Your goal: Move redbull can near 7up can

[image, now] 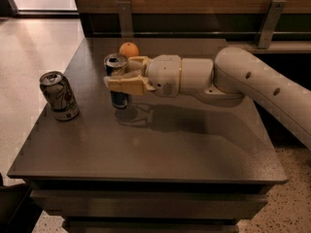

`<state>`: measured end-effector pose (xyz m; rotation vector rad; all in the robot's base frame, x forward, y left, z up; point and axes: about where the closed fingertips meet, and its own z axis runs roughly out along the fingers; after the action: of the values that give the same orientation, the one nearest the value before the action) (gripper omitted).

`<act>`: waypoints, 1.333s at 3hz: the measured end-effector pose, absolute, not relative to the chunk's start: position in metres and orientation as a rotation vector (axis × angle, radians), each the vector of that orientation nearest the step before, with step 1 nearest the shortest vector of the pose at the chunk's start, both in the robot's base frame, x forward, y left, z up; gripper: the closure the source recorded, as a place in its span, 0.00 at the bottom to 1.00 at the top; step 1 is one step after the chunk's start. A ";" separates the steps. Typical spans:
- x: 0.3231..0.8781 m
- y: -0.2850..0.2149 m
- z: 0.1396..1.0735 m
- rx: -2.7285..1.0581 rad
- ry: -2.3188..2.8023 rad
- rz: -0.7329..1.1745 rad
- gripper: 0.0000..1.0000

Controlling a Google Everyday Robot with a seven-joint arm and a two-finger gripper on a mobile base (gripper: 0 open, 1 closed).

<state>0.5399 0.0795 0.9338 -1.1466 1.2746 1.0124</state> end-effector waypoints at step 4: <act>0.527 0.117 0.921 -1.202 1.315 1.025 1.00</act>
Offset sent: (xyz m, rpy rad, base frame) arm -0.0073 0.0129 -0.0050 -0.0090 0.0238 0.0417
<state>0.5270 0.1166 0.9214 -1.2018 1.3149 1.0251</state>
